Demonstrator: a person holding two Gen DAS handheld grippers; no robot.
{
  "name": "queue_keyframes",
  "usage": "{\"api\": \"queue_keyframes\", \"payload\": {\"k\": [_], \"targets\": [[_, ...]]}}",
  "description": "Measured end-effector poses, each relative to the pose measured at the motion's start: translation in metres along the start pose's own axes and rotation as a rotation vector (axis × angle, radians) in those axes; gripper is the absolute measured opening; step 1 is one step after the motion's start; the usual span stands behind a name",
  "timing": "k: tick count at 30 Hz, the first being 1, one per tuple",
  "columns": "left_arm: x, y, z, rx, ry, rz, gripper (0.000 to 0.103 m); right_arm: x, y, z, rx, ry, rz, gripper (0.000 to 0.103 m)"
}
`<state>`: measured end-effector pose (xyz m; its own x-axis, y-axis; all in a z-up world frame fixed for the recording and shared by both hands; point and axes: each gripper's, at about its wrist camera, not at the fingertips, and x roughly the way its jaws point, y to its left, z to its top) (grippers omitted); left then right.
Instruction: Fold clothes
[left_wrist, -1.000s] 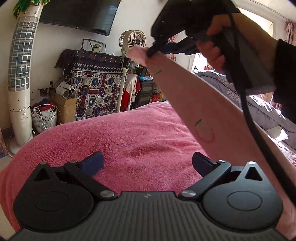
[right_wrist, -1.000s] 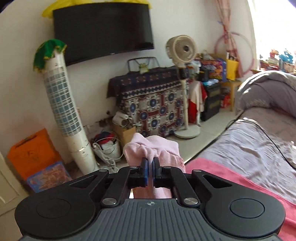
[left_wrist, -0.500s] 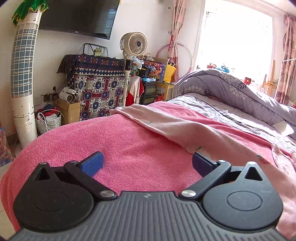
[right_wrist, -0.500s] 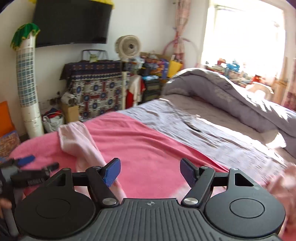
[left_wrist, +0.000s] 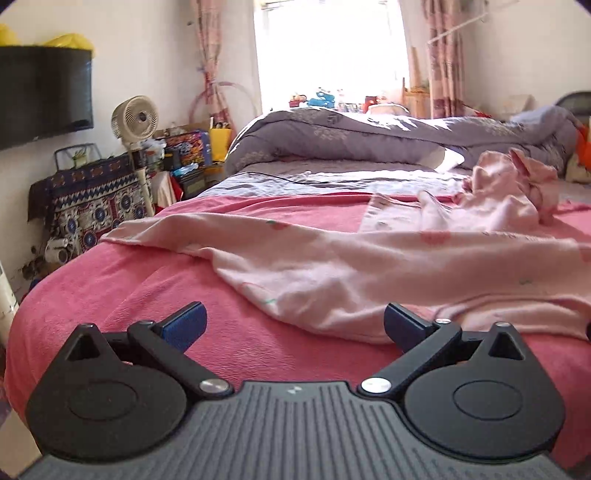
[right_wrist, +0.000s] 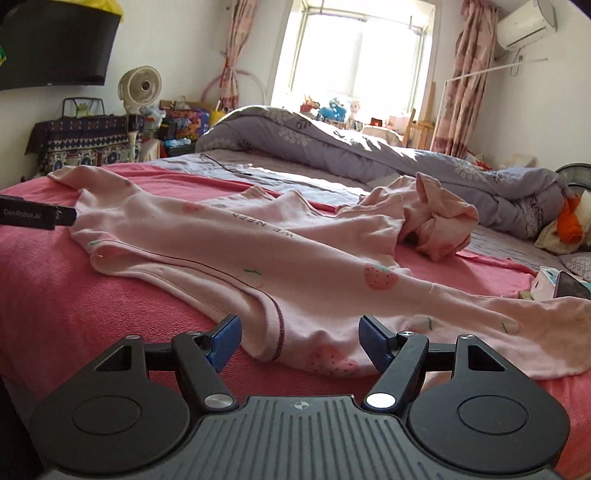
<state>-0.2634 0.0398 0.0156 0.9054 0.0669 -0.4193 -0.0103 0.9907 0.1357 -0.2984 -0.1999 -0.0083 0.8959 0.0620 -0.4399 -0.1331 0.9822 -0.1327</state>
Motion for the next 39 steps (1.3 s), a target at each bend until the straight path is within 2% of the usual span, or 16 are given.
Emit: {"api": "queue_keyframes", "payload": {"k": [2, 6, 9, 11, 13, 15, 17, 19, 25, 27, 30, 34, 35, 36, 37, 39], "targets": [[0.002, -0.023, -0.001, 0.084, -0.013, 0.059, 0.103, 0.002, 0.006, 0.003, 0.013, -0.011, 0.01, 0.067], [0.013, -0.047, 0.0, 0.156, -0.024, 0.165, 0.103, 0.009, 0.01, 0.005, -0.035, -0.036, -0.142, 0.051], [0.0, -0.06, -0.002, 0.226, -0.043, 0.131, 0.103, 0.009, 0.002, 0.003, -0.005, -0.034, -0.14, 0.047], [-0.015, -0.064, -0.003, 0.252, -0.079, 0.072, 0.103, 0.007, 0.002, 0.002, -0.008, -0.045, -0.142, 0.047], [-0.021, -0.068, -0.002, 0.254, -0.077, 0.029, 0.103, 0.008, 0.005, 0.001, -0.021, -0.056, -0.151, 0.047], [-0.016, -0.074, -0.003, 0.261, -0.072, 0.029, 0.103, 0.01, 0.009, 0.001, -0.026, -0.057, -0.15, 0.047], [0.002, -0.082, -0.007, 0.29, -0.027, 0.114, 0.103, 0.014, 0.013, 0.001, -0.023, -0.055, -0.148, 0.047], [0.022, -0.085, -0.013, 0.323, 0.011, 0.233, 0.103, 0.015, 0.018, 0.001, -0.029, -0.067, -0.167, 0.047], [0.022, -0.079, -0.013, 0.322, -0.008, 0.269, 0.103, 0.022, 0.02, -0.005, -0.119, -0.076, -0.338, 0.048], [0.023, -0.077, -0.012, 0.321, -0.014, 0.281, 0.103, 0.02, 0.016, -0.007, -0.124, -0.064, -0.343, 0.048], [0.023, -0.074, -0.012, 0.32, -0.023, 0.299, 0.103, 0.008, 0.013, -0.004, -0.091, -0.079, -0.297, 0.049], [0.023, -0.073, -0.012, 0.332, -0.031, 0.319, 0.103, 0.014, 0.026, -0.005, -0.119, -0.069, -0.284, 0.051], [0.023, -0.072, -0.012, 0.335, -0.029, 0.321, 0.103, 0.019, 0.027, -0.008, -0.129, -0.046, -0.29, 0.047], [0.022, -0.069, -0.013, 0.332, -0.028, 0.321, 0.103, 0.023, 0.027, -0.01, -0.136, -0.019, -0.292, 0.027], [0.021, -0.066, -0.013, 0.328, -0.026, 0.321, 0.103, 0.019, 0.027, -0.011, -0.144, -0.014, -0.287, 0.016], [0.015, -0.056, -0.01, 0.307, -0.024, 0.306, 0.103, 0.005, 0.024, -0.01, -0.163, -0.024, -0.268, 0.01]]}}
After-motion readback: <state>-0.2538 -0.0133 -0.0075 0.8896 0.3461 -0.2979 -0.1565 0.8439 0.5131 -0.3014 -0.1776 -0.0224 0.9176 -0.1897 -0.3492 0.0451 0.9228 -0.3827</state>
